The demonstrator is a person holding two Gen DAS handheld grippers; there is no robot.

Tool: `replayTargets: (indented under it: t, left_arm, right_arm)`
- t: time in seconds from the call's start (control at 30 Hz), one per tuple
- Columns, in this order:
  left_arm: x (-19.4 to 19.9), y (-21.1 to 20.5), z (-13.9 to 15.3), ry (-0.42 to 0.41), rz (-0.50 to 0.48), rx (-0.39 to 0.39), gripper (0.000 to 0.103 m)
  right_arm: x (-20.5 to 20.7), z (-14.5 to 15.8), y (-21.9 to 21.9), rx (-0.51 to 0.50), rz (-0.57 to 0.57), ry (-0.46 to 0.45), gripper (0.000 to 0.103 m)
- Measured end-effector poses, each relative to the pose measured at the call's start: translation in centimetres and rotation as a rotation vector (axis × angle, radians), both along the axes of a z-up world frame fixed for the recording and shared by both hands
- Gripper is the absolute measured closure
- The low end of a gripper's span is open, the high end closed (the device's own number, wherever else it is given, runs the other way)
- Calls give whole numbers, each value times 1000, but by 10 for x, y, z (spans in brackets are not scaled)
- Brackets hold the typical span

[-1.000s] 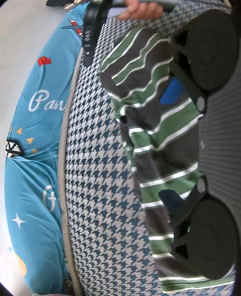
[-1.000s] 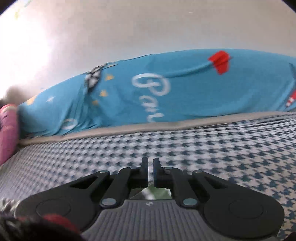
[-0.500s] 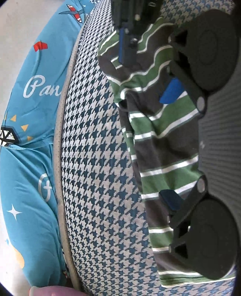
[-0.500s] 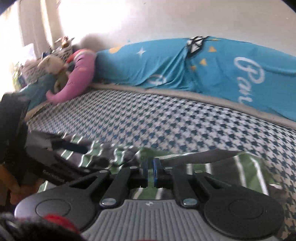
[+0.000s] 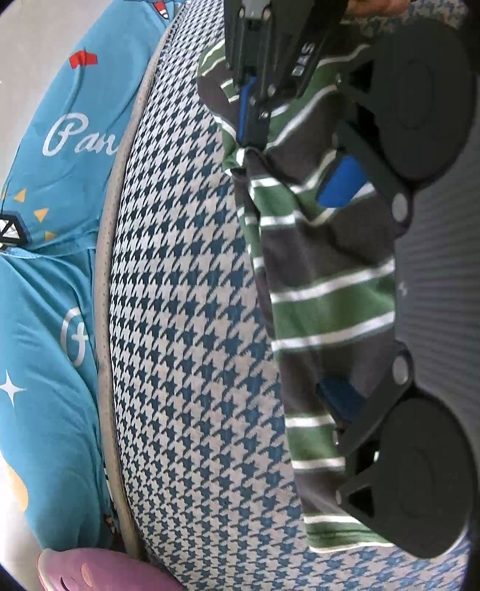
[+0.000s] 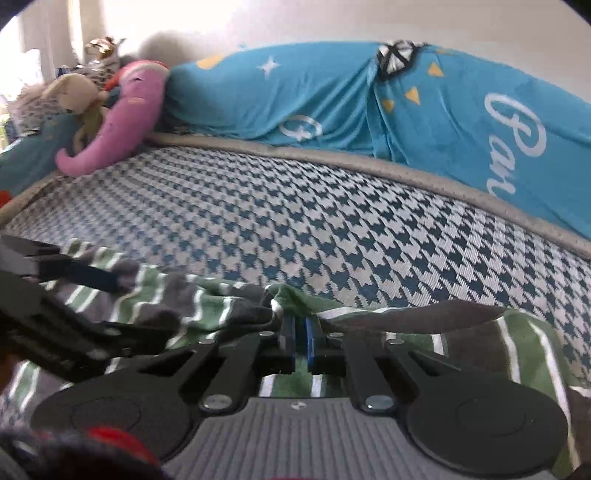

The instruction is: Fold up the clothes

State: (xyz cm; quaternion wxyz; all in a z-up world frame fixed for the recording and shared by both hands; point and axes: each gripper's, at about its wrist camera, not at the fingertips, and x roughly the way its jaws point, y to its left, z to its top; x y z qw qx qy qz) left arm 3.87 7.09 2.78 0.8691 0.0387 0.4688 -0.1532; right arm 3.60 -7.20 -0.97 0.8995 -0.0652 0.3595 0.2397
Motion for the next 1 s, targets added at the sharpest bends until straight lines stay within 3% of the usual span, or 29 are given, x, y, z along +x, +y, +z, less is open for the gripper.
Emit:
replayTargets:
  t: [0.4, 0.67, 0.8, 1.0]
  left_arm:
    - [11, 8, -9, -29, 51, 60, 0]
    - [19, 20, -2, -41, 125, -23, 0]
    - [21, 24, -1, -50, 123, -24, 0]
    - [24, 20, -7, -63, 117, 36, 0]
  right_arm:
    - [13, -3, 6, 47, -110, -28, 96]
    - [15, 0, 8, 61, -155, -29, 95]
    - [8, 11, 6, 74, -132, -33, 95]
    - [-4, 19, 2, 131, -31, 12, 94]
